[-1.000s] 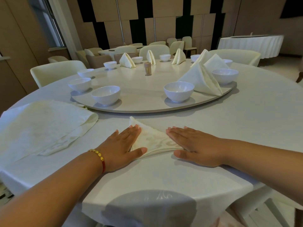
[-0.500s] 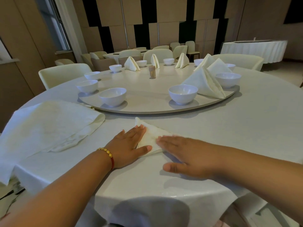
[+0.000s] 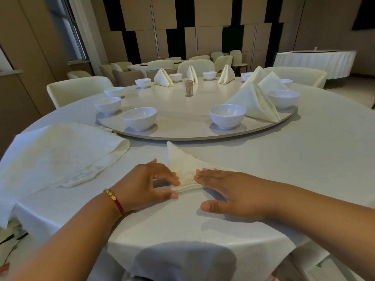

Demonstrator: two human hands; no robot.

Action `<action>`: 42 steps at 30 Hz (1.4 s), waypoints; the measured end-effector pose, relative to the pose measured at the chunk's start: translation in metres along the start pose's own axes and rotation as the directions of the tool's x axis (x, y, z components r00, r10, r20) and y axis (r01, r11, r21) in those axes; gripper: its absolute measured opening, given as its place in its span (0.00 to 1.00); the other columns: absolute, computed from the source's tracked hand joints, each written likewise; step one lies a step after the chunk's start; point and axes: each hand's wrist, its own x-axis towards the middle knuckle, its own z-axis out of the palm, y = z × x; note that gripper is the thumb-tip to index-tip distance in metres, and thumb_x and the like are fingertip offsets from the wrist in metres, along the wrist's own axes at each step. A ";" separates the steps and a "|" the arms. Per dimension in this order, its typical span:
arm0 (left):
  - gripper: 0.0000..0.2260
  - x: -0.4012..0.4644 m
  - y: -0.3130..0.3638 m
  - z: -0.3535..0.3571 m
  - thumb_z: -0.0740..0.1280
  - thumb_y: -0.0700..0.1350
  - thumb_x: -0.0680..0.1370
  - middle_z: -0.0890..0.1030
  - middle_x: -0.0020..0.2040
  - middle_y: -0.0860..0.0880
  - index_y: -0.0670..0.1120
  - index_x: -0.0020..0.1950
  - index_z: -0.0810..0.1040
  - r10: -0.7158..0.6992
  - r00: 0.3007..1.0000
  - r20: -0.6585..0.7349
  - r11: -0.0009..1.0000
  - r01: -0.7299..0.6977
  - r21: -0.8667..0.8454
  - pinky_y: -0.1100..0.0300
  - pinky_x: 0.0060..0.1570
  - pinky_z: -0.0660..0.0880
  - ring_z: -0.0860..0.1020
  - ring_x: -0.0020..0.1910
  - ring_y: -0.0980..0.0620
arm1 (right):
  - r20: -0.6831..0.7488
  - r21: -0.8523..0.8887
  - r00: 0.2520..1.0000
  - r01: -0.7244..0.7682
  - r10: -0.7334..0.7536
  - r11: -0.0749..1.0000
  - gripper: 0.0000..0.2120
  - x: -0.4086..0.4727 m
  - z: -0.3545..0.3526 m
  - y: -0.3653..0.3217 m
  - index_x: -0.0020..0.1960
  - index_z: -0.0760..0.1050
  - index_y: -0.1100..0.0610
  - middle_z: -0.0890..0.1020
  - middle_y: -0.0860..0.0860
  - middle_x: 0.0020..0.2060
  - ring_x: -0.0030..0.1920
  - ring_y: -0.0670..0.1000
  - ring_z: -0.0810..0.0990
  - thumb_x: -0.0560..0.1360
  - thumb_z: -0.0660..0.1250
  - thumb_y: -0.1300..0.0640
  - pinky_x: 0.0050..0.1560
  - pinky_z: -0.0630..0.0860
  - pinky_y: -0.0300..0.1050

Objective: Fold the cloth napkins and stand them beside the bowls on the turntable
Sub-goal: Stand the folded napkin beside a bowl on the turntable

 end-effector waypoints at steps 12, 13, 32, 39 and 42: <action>0.08 0.030 0.020 -0.017 0.68 0.51 0.76 0.83 0.40 0.51 0.49 0.42 0.83 -0.116 0.988 -0.105 0.993 0.112 -0.049 0.55 0.50 0.76 0.79 0.42 0.55 | -0.366 -0.311 0.926 -0.219 0.096 0.925 0.17 0.049 0.000 -0.031 0.60 0.67 0.53 0.78 0.50 0.42 0.37 0.54 0.74 0.78 0.60 0.43 0.32 0.64 0.44; 0.08 0.034 0.023 -0.019 0.68 0.50 0.76 0.83 0.37 0.50 0.48 0.42 0.84 -0.114 0.987 -0.115 0.993 0.109 -0.046 0.55 0.47 0.76 0.78 0.39 0.53 | -0.365 -0.313 0.924 -0.233 0.110 0.921 0.13 0.054 -0.002 -0.030 0.59 0.68 0.53 0.76 0.49 0.39 0.36 0.54 0.73 0.78 0.60 0.47 0.30 0.60 0.43; 0.33 0.104 -0.041 0.004 0.36 0.63 0.78 0.55 0.78 0.49 0.48 0.78 0.56 -0.375 0.920 -0.112 0.846 0.389 0.365 0.44 0.74 0.49 0.51 0.77 0.51 | -0.657 0.386 0.597 -0.258 0.461 0.885 0.19 0.114 -0.102 0.052 0.33 0.62 0.53 0.67 0.48 0.29 0.32 0.48 0.68 0.81 0.59 0.50 0.34 0.61 0.41; 0.36 0.109 -0.038 0.014 0.34 0.68 0.75 0.54 0.78 0.52 0.53 0.78 0.53 -0.360 0.927 -0.102 0.858 0.372 0.356 0.44 0.75 0.46 0.50 0.77 0.53 | -0.644 0.380 0.588 -0.310 0.490 0.872 0.14 0.175 -0.100 0.054 0.55 0.74 0.60 0.80 0.56 0.50 0.51 0.56 0.79 0.82 0.56 0.51 0.43 0.67 0.43; 0.40 0.109 -0.030 0.018 0.33 0.71 0.70 0.55 0.78 0.53 0.54 0.78 0.52 -0.318 0.941 -0.114 0.861 0.337 0.382 0.45 0.75 0.46 0.51 0.77 0.53 | -0.631 0.360 0.588 -0.356 0.506 0.862 0.13 0.195 -0.099 0.057 0.58 0.74 0.61 0.80 0.56 0.53 0.53 0.56 0.79 0.82 0.56 0.54 0.43 0.67 0.42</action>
